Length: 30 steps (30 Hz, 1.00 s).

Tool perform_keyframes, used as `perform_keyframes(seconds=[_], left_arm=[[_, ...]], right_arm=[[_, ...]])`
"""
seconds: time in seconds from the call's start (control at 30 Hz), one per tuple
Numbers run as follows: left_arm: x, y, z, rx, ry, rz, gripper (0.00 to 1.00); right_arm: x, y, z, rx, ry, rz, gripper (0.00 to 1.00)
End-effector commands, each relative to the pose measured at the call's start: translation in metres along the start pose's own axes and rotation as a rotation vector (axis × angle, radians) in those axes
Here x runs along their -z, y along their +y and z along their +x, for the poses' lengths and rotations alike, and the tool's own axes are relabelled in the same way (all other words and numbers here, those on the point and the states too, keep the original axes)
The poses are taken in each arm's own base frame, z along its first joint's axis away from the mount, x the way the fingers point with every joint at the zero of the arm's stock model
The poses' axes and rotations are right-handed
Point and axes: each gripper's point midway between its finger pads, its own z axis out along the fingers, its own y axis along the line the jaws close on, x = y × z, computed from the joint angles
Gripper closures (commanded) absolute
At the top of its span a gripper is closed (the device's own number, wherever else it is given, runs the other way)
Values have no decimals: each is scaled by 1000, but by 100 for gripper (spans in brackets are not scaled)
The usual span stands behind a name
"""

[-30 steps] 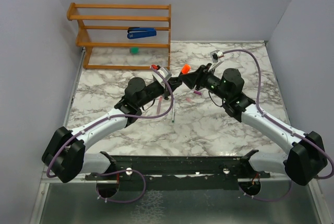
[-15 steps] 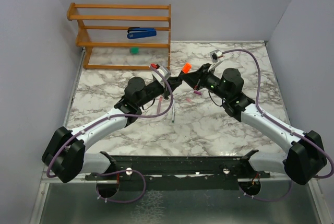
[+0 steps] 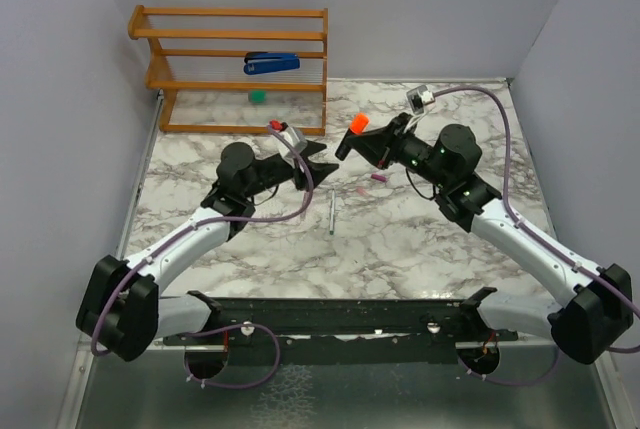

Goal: Insert the pens into the pen caps

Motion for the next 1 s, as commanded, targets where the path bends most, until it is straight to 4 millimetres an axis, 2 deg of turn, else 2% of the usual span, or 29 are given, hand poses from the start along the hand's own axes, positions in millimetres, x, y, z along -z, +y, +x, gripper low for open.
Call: perform_keyframes(seconds=[0.0,0.13,0.33,0.53,0.87,0.97], left_arm=[[21,-5,-1,129,20,197,45],[24,-19,-4,232,64,403,50],[22,-31,-9,303,104,558,51],[21,-40,-16,305,106,601,51],[6,-41,-15,306,101,593,51],[2,-36,-17,291,88,565,51]], right_arm=[[11,36,-16,102,18,-145,100],[11,55,-10,122,90,-261,99],[9,59,-7,123,101,-296,99],[5,58,-6,121,98,-303,100],[2,59,-2,96,99,-328,100],[2,59,0,93,104,-330,100]])
